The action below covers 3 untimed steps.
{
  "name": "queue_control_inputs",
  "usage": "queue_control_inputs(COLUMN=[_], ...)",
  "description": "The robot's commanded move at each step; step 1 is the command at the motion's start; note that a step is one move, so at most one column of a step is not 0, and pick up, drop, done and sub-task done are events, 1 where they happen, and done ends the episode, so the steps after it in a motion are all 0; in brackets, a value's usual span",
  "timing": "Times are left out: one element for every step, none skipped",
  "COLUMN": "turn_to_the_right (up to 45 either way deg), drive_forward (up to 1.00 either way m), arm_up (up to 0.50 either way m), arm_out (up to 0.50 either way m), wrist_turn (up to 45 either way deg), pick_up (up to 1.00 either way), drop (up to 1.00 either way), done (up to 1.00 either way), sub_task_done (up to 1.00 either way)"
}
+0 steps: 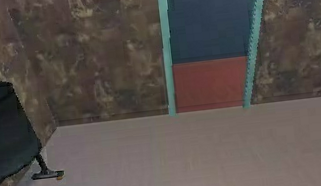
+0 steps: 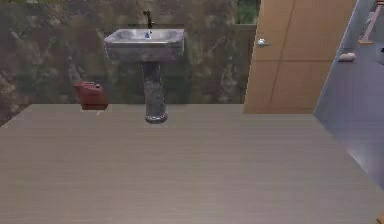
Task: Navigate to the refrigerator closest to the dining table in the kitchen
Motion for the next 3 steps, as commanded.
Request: queue_control_inputs(turn_to_the_right=[12.0, 0.0, 3.0], drive_forward=[0.0, 1.0, 0.0], arm_up=[0.0, 0.0, 0.0], arm_out=[0.0, 0.0, 0.0], wrist_turn=[0.0, 0.0, 0.0], pick_up=[0.0, 0.0, 0.0], drop=[0.0, 0.0, 0.0], done=[0.0, 0.0, 0.0], sub_task_done=[0.0, 0.0, 0.0])
